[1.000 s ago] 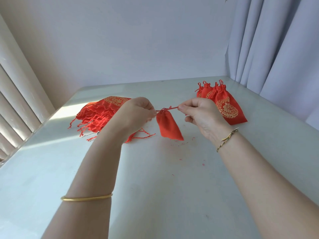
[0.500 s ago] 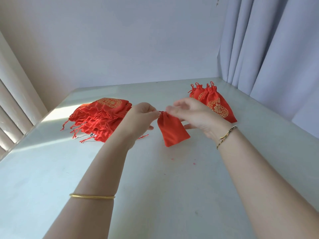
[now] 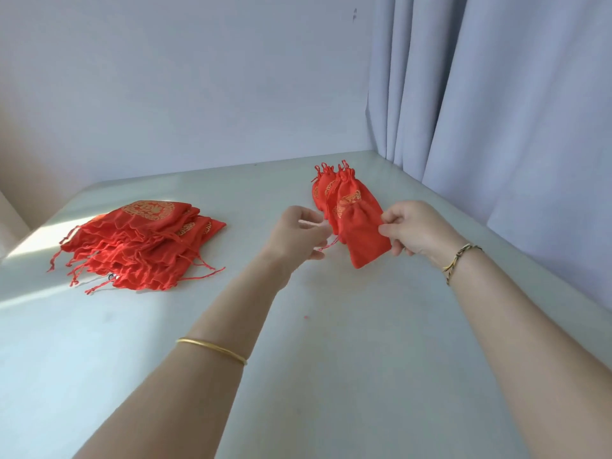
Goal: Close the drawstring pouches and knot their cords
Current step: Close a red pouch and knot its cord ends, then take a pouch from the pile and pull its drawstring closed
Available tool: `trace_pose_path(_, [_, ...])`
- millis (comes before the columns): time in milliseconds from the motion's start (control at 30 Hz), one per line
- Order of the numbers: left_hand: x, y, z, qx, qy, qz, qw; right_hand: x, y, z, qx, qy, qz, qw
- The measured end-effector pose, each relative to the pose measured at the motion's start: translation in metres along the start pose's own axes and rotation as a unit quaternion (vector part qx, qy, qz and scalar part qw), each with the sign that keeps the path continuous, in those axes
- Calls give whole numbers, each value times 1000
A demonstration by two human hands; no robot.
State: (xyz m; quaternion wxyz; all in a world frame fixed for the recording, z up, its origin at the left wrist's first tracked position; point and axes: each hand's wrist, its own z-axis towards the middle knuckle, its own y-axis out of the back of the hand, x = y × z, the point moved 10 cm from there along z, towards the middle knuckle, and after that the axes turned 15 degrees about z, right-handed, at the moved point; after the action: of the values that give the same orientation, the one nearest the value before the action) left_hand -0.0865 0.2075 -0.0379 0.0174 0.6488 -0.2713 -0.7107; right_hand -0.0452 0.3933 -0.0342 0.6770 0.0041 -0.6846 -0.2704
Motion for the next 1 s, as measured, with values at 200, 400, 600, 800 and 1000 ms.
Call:
trace_pose_path(200, [-8,-52,15,40,-36,159,986,-15,1,13,-24,-37,99,994])
trace_pose_path(400, [-4,-52,34,1,-19,219,975,-24,-11,24,-64,-5,78,995])
trace_pose_path(600, [-5,-37,28,-7,-28,210,977,-12,-11,24,-123,16,31,992])
trace_pose_path(800, [4,38,2,-121,-14,184,975,9,-4,-8,-203,64,-17,977])
trace_pose_path(1000, [15,169,-42,-340,16,351,872,64,-98,-23,-79,152,60,983])
